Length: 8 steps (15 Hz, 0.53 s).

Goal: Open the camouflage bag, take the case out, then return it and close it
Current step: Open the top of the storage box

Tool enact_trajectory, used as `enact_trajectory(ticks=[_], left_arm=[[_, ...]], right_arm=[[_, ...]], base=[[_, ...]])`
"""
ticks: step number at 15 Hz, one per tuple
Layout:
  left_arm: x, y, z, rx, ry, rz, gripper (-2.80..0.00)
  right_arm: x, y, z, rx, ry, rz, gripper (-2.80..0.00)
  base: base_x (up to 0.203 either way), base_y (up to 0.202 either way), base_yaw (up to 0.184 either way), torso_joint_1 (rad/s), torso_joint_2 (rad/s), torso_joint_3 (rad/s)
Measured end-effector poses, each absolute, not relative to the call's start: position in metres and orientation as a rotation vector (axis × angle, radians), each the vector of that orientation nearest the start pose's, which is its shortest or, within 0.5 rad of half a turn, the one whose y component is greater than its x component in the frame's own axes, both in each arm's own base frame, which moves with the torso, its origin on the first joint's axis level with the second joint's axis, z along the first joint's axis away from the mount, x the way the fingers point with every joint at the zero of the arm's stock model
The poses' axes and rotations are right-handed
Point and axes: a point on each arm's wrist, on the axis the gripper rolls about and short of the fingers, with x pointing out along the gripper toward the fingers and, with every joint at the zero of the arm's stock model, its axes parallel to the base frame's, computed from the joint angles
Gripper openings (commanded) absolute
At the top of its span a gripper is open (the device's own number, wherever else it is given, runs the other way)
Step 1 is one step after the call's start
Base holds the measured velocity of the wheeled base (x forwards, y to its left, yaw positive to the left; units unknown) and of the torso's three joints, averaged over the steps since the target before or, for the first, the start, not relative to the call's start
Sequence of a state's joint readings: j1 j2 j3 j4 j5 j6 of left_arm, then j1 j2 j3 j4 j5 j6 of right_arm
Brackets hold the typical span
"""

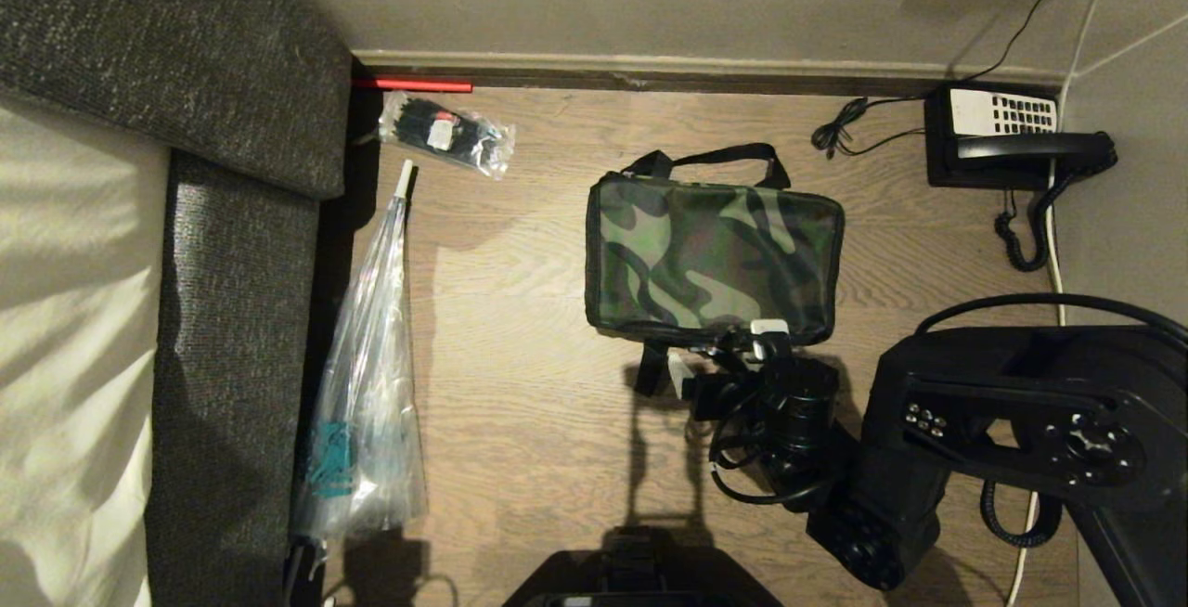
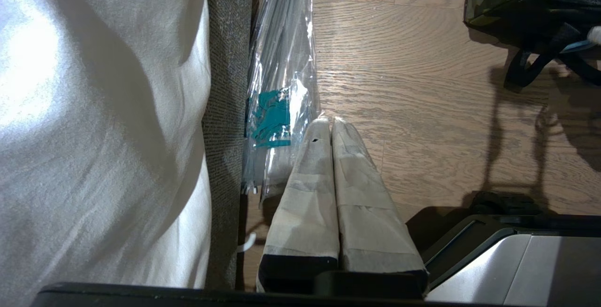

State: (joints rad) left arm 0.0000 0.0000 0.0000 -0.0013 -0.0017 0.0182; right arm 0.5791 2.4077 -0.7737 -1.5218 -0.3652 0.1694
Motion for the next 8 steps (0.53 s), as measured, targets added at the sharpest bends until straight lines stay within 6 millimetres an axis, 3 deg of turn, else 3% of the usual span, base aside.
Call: enact_trajectory(ticks=[5,6,8], left_arm=[[-0.0228,0.0000,0.0756,0.018,-0.002,-0.002,-2.80],[-0.0228,0.0000,0.0756,0.018,-0.001,-0.001,-2.80],[-0.0228,0.0000,0.0756,0.019,-0.001,-0.002,-2.80]], right_arm=[[0.3338,0.2048,0.0111,0.124,0.106,0.197,0.00],[0.3349,0.2046,0.0111,0.126,0.103,0.194,-2.80],[0.3363,0.2038,0.0097,0.126,0.104,0.186,-2.80]], base=[[0.000,0.000,0.000,0.000,0.00,0.000],[0.000,0.000,0.000,0.000,0.00,0.000],[0.000,0.000,0.000,0.000,0.00,0.000]])
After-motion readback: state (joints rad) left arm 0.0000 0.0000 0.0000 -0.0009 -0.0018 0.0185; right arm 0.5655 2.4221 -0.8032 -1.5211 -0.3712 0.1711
